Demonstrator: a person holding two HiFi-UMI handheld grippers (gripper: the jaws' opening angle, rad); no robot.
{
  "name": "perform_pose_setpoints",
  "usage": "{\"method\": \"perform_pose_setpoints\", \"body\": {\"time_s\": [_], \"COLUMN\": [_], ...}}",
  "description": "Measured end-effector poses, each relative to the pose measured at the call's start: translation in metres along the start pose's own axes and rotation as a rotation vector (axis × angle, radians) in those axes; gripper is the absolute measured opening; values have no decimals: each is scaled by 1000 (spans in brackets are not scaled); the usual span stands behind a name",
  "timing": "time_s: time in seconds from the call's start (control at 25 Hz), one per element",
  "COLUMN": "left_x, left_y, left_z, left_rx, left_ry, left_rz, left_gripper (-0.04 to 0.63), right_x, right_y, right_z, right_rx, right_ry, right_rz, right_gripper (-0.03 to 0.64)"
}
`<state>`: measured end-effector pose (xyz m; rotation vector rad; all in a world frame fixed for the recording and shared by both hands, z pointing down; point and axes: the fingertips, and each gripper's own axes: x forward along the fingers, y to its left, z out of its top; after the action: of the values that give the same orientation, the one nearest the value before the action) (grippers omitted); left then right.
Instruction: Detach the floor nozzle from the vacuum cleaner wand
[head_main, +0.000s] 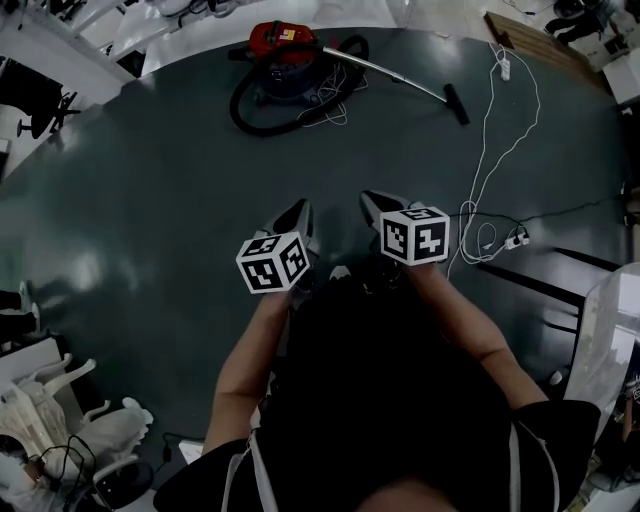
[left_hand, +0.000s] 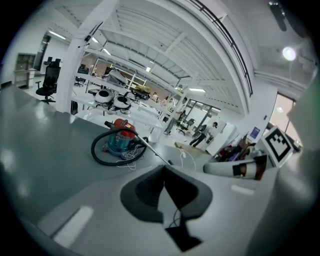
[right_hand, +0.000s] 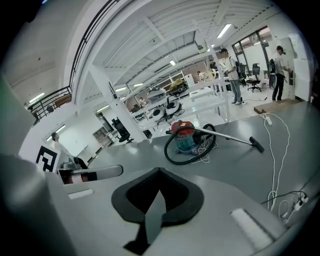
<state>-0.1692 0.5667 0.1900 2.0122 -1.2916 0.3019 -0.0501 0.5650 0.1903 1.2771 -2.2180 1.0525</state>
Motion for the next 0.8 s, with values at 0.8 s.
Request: {"method": "perform_pose_setpoints", "body": {"time_s": [0.8], "left_x": [112], "left_y": [-33], "left_z": [84], "left_rx": [-10], "left_ry": [-56], "left_rz": [-30], "left_gripper": [9], "right_x": [52], "right_y": [-89], "right_z": [96], "right_rx": [-35], "right_ry": [63], "right_rz": [68], "right_gripper": [-3]}}
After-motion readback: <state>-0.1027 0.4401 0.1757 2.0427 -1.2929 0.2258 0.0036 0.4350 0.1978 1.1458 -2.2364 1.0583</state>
